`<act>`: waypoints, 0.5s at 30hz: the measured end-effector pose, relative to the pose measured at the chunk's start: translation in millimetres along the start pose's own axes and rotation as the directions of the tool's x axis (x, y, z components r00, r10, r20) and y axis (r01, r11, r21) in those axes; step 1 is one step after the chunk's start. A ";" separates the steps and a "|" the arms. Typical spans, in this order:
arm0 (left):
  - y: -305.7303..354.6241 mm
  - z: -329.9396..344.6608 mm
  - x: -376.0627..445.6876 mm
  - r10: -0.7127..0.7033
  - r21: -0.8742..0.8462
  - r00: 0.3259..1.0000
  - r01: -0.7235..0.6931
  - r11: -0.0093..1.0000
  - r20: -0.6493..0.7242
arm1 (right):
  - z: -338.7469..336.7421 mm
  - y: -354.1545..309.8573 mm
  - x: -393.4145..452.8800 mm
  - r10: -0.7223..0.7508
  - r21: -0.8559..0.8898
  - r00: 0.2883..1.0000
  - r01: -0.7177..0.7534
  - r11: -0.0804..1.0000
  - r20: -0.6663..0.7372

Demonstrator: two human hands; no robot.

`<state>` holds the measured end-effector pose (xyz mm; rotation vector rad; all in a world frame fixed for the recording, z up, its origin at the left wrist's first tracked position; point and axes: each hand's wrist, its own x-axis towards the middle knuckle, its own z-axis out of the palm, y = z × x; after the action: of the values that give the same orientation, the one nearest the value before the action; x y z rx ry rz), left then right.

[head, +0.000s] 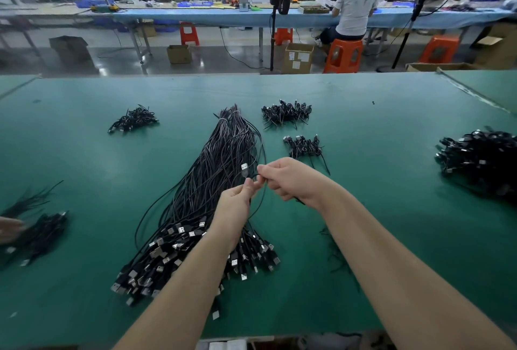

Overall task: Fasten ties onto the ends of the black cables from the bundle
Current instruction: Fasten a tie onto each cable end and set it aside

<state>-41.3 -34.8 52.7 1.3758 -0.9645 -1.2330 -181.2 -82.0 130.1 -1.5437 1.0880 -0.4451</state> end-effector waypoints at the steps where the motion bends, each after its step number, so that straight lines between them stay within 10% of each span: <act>1: -1.5 0.6 0.8 -0.001 -0.058 1.000 0.002 0.998 0.014 | 2.8 -0.9 -0.3 -0.036 -0.038 0.999 0.035 0.999 -0.005; 15: 12.3 -6.3 14.3 -0.131 -0.638 0.991 0.081 0.766 -0.031 | 20.4 16.4 -3.6 -0.164 -0.274 0.985 0.171 0.946 0.050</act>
<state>-32.1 -49.8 62.1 0.9225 -0.3454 -1.4121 -173.8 -66.4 110.1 -1.8947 1.0352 -0.3975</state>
